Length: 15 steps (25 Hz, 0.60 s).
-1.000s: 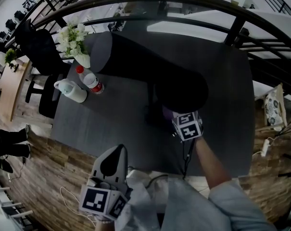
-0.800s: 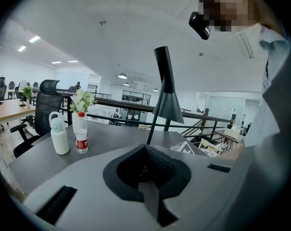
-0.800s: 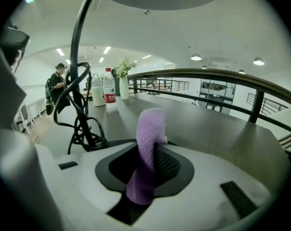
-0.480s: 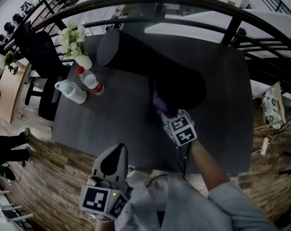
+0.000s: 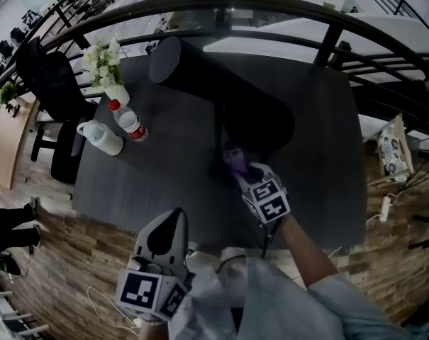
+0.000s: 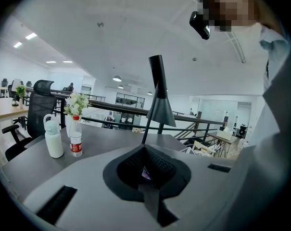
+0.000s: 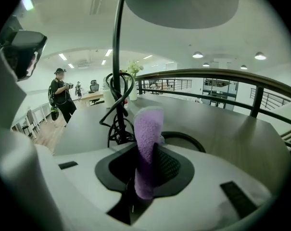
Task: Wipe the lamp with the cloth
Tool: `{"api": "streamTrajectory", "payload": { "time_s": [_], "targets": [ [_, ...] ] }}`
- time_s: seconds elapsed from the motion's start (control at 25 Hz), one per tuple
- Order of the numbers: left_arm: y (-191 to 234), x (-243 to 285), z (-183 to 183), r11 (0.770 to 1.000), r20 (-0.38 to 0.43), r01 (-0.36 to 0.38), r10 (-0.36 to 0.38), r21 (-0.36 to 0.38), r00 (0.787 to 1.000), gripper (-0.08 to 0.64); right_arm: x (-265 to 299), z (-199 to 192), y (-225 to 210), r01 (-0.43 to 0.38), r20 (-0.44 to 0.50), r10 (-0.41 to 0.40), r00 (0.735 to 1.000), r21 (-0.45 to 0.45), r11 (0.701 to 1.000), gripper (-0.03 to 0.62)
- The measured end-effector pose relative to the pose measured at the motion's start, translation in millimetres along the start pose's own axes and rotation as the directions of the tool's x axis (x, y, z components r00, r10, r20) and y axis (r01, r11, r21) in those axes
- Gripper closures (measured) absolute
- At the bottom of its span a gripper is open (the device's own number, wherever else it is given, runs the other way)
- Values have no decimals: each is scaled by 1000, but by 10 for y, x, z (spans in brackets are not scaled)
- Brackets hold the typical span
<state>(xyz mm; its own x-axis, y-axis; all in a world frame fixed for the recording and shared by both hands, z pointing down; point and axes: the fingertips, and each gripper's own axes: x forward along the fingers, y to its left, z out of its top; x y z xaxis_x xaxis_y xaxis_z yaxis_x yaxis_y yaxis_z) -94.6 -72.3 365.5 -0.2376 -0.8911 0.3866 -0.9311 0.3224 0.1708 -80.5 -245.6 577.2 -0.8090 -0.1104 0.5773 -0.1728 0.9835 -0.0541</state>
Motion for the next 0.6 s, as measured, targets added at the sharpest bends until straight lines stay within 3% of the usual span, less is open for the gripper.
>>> {"api": "streamTrajectory", "payload": {
  "time_s": [0.36, 0.6],
  "targets": [
    [-65, 22, 13, 998, -14, 55, -55, -1, 998, 551, -352, -323, -113, 111, -57, -107, 993, 75, 991, 502],
    [-157, 78, 20, 995, -17, 96, -95, 18, 995, 551, -694, -407, -285, 220, -36, -217, 976, 134, 966, 502]
  ]
}}
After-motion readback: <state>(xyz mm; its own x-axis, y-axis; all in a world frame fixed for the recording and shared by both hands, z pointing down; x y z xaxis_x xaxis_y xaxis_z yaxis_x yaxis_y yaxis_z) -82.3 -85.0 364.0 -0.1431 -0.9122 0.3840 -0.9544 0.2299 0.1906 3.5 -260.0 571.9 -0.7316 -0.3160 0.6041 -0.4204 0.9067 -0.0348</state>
